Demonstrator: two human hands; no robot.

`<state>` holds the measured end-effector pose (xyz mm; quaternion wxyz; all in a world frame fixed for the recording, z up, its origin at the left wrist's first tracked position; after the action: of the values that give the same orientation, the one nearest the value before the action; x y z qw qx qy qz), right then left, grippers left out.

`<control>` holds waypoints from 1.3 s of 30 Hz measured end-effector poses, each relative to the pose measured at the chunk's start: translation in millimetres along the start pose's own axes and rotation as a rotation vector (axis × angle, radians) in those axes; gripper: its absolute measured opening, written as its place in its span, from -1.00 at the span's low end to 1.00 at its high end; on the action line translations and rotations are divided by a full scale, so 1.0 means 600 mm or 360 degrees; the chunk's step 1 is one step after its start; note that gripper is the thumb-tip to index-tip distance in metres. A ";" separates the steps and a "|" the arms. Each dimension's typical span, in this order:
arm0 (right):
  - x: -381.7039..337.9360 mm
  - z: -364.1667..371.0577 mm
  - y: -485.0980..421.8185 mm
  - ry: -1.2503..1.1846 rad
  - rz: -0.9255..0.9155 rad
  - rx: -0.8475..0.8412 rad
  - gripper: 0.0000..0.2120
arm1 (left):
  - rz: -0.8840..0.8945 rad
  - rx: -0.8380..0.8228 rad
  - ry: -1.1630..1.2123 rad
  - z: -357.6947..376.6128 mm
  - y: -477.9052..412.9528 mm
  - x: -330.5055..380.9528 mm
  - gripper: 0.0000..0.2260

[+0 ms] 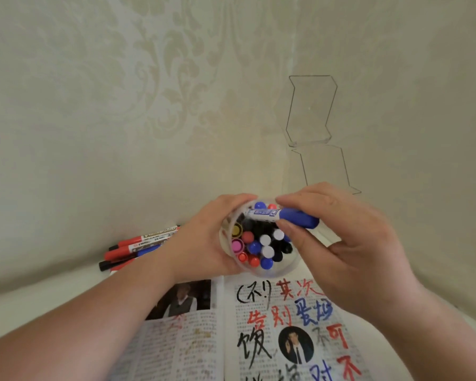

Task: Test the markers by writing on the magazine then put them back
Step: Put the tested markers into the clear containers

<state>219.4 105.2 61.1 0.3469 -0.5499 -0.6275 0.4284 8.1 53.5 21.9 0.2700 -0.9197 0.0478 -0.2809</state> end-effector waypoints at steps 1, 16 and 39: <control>0.004 0.003 0.004 -0.0011 0.0015 -0.0054 -0.71 | 0.0027 -0.0030 -0.0075 0.003 -0.002 0.004 -0.16; 0.004 0.052 0.003 0.0593 0.0103 -0.0350 -0.82 | -0.0080 0.0010 -0.0080 0.020 -0.008 0.028 -0.15; 0.230 0.030 -0.115 0.0385 0.1847 -0.1526 -0.77 | -0.1005 0.0576 0.0108 0.006 0.012 0.025 -0.33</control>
<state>155.0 236.7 112.5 -0.1445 -0.9252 -0.3127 0.1593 23.1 45.8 23.0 0.3265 -0.8166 -0.2802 -0.3848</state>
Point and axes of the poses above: each hand's wrist, its own y-axis away from the middle knuckle, its own z-axis out of the palm, x = y × z, the point moved 3 cm from there along -y, towards the middle knuckle, and after that the axes turned 9 degrees about -z, right-handed, at the moved point
